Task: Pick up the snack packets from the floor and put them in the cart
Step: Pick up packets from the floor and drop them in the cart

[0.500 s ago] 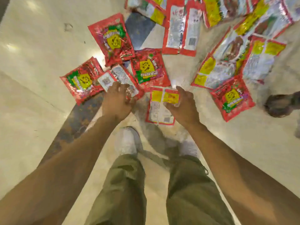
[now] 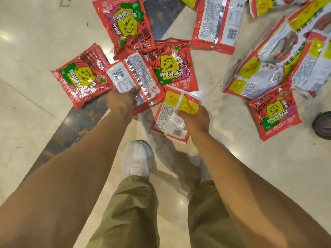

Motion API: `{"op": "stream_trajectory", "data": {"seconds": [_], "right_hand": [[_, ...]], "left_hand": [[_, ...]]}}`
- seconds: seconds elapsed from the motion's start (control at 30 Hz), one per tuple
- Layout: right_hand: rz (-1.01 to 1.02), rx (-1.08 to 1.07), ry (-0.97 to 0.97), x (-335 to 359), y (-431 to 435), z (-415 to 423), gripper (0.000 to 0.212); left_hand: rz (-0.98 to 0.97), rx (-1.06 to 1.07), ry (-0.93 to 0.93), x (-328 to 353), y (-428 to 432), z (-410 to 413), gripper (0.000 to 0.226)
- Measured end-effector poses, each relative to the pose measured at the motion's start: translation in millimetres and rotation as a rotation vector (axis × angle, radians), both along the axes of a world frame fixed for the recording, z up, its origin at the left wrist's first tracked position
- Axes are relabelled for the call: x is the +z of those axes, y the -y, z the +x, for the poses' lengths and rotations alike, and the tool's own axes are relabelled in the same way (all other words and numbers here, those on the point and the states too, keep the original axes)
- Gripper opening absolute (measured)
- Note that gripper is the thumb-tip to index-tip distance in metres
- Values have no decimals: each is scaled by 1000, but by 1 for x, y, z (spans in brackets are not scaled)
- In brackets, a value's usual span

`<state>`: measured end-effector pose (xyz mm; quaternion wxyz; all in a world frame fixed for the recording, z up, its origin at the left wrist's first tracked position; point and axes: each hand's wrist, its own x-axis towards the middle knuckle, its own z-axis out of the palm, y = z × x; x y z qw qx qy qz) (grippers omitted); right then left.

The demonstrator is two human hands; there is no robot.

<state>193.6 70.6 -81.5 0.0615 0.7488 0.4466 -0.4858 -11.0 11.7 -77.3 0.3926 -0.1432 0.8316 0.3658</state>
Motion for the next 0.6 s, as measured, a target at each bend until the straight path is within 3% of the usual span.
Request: {"op": "stream_trajectory", "data": {"seconds": [0.1, 0.23, 0.3, 0.47, 0.6], "right_hand": [[-29, -25, -79, -9, -3, 12, 77], [-72, -51, -175, 50, -14, 13, 44], [-64, -69, -242, 89, -24, 17, 39], [5, -103, -363, 260, -71, 22, 47], [117, -133, -446, 455, -126, 29, 49]], "left_hand": [[86, 4, 55, 3, 3, -5, 29], [141, -107, 118, 39, 24, -18, 34], [168, -215, 153, 79, 33, -24, 36], [309, -327, 248, 247, 7, -40, 55], [456, -427, 285, 438, -63, -44, 38]]}}
